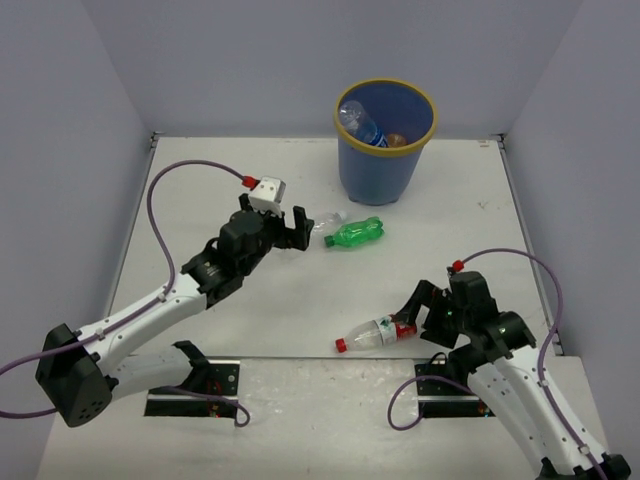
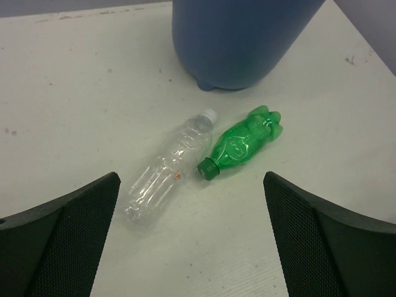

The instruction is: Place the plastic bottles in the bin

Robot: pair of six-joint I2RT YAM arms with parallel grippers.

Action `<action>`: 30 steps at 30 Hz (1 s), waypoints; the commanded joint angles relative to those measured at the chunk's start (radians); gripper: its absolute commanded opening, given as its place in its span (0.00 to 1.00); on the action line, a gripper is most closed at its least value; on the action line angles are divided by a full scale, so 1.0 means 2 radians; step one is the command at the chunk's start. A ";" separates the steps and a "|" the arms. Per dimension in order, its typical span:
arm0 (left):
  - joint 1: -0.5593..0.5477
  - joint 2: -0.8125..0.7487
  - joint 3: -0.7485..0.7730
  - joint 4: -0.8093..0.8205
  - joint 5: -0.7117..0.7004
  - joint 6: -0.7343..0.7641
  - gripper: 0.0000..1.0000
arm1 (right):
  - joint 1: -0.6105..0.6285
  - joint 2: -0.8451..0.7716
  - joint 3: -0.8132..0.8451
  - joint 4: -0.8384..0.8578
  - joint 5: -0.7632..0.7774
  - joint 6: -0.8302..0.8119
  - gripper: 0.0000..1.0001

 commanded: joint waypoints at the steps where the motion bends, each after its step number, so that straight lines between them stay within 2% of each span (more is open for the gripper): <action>1: 0.000 -0.031 -0.011 0.031 -0.032 0.002 1.00 | 0.001 0.009 -0.045 0.039 -0.051 0.042 0.99; 4: 0.000 -0.038 -0.017 0.027 -0.036 0.003 1.00 | 0.001 0.043 -0.068 0.110 -0.061 0.059 0.99; 12: 0.000 -0.079 -0.043 0.011 -0.055 -0.001 1.00 | 0.005 0.114 -0.107 0.265 -0.029 0.130 0.99; 14: 0.000 -0.091 -0.044 -0.001 -0.056 -0.007 1.00 | 0.005 0.134 -0.112 0.282 -0.009 0.144 0.98; 16: 0.000 -0.106 -0.050 -0.006 -0.061 -0.013 1.00 | 0.007 0.152 -0.110 0.285 0.023 0.146 0.93; 18: 0.000 -0.119 -0.059 -0.005 -0.063 -0.015 1.00 | 0.008 0.159 -0.111 0.293 0.043 0.149 0.83; 19: 0.000 -0.126 -0.062 -0.003 -0.065 -0.015 1.00 | 0.008 0.159 -0.113 0.306 0.044 0.152 0.72; 22: 0.000 -0.144 -0.072 0.001 -0.064 -0.014 1.00 | 0.008 0.143 -0.116 0.346 0.043 0.153 0.29; 24: 0.000 -0.151 -0.079 0.005 -0.065 -0.015 1.00 | 0.008 0.125 -0.097 0.345 0.061 0.143 0.11; 30: 0.000 -0.162 -0.089 0.006 -0.080 -0.021 1.00 | 0.008 0.075 0.036 0.314 0.149 0.067 0.09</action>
